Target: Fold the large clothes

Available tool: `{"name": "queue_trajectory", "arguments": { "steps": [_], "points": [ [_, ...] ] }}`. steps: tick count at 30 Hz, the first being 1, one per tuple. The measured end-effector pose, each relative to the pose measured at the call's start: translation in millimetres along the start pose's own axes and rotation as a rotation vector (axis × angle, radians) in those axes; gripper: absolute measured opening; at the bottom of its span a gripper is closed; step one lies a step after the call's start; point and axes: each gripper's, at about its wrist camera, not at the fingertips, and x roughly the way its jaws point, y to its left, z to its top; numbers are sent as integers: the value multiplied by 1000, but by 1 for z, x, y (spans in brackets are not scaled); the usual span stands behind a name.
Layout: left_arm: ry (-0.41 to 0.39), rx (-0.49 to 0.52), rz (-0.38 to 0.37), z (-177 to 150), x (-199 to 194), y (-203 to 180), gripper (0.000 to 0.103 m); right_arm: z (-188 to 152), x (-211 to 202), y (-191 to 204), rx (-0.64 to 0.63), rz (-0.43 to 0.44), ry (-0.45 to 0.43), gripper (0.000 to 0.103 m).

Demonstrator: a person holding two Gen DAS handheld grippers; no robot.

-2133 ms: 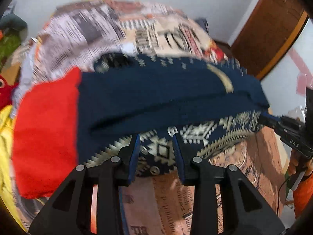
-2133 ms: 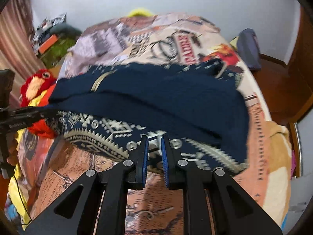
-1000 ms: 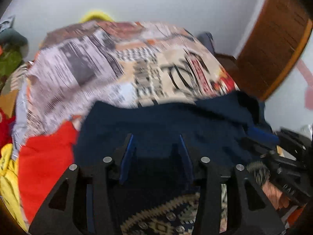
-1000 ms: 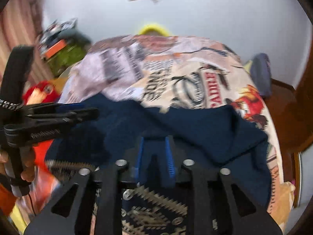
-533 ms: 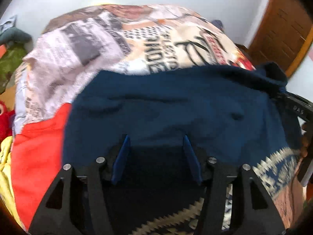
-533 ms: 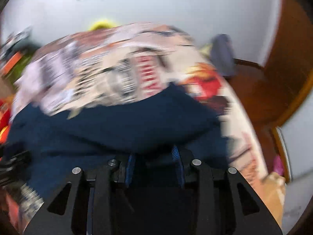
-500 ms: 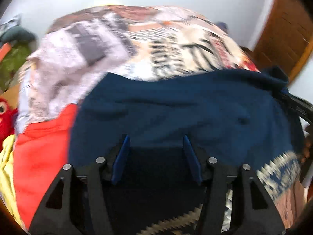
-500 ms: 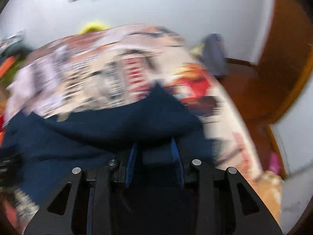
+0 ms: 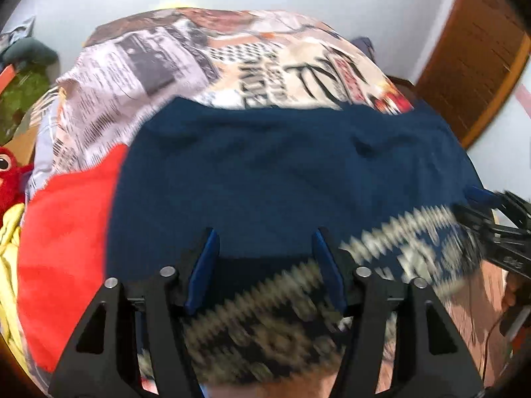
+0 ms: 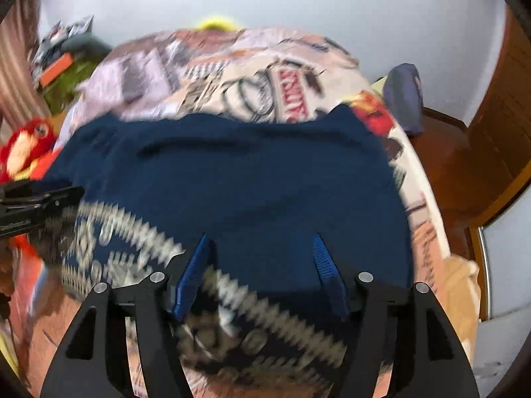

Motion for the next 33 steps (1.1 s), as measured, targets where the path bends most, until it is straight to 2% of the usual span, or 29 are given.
{"name": "queue_trajectory", "arguments": {
  "steps": [2,5,8,13,17,20,24,31,33],
  "points": [
    [5,31,19,-16,-3,-9,67,-13,0,3,-8,-38,1,66],
    [-7,33,49,-38,-11,-7,73,-28,-4,-7,36,-29,31,73],
    [0,-40,14,-56,-20,11,77,-39,-13,-19,76,-2,64,73],
    [17,-132,-9,-81,-41,38,77,-56,-34,-28,87,-37,92,73],
    [13,-228,-42,-95,-54,54,77,-65,-54,-30,77,-68,71,73],
    [21,-352,-156,-106,-55,67,77,-66,-65,-28,68,-68,42,73],
    [34,-459,-321,-113,-44,72,77,-65,-76,-23,63,-56,3,73],
    [31,-613,-495,-105,-11,79,77,-60,-72,-10,33,-44,-15,73],
    [18,-653,-506,-98,-4,82,77,-58,-68,-8,32,-40,-11,73]
  ]
}}
